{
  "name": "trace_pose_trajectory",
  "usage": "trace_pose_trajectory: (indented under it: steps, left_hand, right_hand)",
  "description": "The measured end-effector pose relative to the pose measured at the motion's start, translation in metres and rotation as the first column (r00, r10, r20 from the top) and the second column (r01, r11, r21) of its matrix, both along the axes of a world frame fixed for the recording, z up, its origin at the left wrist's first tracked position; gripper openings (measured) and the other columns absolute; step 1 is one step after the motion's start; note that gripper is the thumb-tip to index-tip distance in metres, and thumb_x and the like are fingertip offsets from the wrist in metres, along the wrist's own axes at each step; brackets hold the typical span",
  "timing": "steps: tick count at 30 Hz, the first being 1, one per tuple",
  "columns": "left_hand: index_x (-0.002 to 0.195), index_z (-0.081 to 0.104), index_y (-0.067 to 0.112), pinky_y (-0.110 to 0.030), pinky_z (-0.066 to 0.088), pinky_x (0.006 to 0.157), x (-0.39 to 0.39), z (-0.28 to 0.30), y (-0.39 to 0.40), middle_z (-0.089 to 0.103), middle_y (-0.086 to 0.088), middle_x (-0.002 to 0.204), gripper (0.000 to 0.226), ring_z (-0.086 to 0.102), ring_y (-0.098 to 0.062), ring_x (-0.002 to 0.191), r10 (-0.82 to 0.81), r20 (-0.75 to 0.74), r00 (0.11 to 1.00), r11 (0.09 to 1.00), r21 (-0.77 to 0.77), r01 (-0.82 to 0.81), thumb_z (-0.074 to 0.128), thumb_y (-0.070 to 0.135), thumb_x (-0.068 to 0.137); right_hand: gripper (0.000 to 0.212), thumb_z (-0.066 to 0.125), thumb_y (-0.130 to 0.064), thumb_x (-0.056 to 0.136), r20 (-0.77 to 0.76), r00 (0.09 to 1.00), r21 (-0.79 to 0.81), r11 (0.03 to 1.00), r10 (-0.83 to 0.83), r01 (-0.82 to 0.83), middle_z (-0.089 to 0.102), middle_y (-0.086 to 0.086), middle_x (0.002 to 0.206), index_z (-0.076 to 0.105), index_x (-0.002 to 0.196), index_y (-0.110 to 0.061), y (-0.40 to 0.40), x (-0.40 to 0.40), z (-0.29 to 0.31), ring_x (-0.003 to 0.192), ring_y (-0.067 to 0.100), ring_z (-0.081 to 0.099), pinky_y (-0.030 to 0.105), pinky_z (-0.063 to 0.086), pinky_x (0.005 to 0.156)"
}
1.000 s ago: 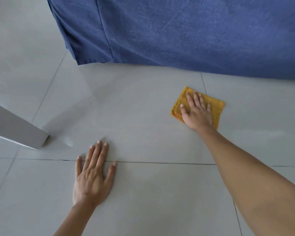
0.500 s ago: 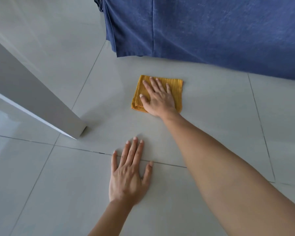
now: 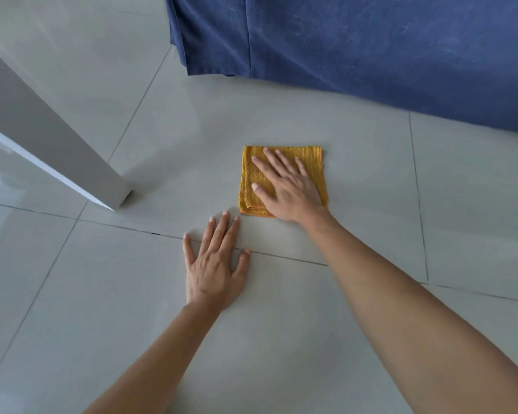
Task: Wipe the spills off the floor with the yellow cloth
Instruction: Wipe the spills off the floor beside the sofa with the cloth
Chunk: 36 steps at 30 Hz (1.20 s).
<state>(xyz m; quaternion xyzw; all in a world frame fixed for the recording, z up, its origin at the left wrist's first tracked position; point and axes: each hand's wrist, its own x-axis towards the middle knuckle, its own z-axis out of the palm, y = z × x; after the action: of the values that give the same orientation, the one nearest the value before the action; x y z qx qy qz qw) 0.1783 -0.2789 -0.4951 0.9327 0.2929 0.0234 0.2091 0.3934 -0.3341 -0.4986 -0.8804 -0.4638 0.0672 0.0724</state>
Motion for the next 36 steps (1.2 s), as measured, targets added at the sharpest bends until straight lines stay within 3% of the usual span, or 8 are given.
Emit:
trace_pose_trajectory:
  steps: [6, 14, 25, 36]
  left_hand:
    - [0.150, 0.013, 0.035, -0.034, -0.020, 0.112, 0.036, 0.004, -0.068, -0.005, 0.019, 0.153, 0.064, -0.012, -0.001, 0.140, -0.147, 0.016, 0.989, 0.989, -0.029, 0.147, 0.018, 0.057, 0.089]
    - [0.149, 0.021, 0.034, -0.038, -0.011, 0.115, 0.075, -0.001, -0.148, 0.009, 0.015, 0.157, 0.062, 0.006, -0.009, 0.145, -0.310, 0.014, 0.951, 0.951, -0.021, 0.310, 0.027, 0.057, 0.091]
    - [0.150, 0.012, 0.036, -0.039, -0.005, 0.117, 0.081, -0.002, -0.164, 0.003, 0.018, 0.156, 0.067, -0.001, -0.003, 0.144, -0.286, -0.035, 0.958, 0.956, 0.059, 0.287, 0.016, 0.060, 0.088]
    - [0.149, 0.014, 0.037, -0.042, 0.002, 0.118, 0.081, -0.003, -0.164, 0.008, 0.017, 0.156, 0.067, 0.006, -0.006, 0.145, -0.287, -0.049, 0.957, 0.955, 0.059, 0.289, 0.019, 0.060, 0.086]
  right_hand:
    - [0.062, 0.024, -0.058, 0.096, 0.023, 0.993, -0.012, 0.993, -0.118, 0.118, 0.008, -0.007, 0.163, 0.012, 0.153, -0.037, -0.088, 0.030, 0.002, 0.150, 0.015, 0.007, 0.043, 0.002, 0.121]
    - [0.060, 0.024, -0.057, 0.097, 0.022, 0.949, -0.040, 0.948, -0.314, 0.315, 0.002, -0.010, 0.163, 0.008, 0.153, -0.040, -0.208, 0.079, 0.004, 0.150, 0.011, 0.002, 0.041, 0.000, 0.121]
    - [0.059, 0.021, -0.057, 0.097, 0.027, 0.819, -0.091, 0.815, -0.573, 0.573, 0.000, -0.011, 0.163, 0.006, 0.152, -0.041, -0.354, 0.135, 0.007, 0.150, 0.010, 0.000, 0.040, -0.001, 0.121]
    - [0.059, 0.027, -0.053, 0.098, 0.026, 0.647, -0.083, 0.643, -0.762, 0.761, 0.005, -0.008, 0.163, 0.011, 0.153, -0.037, -0.476, 0.135, 0.007, 0.150, 0.014, 0.005, 0.044, 0.004, 0.121]
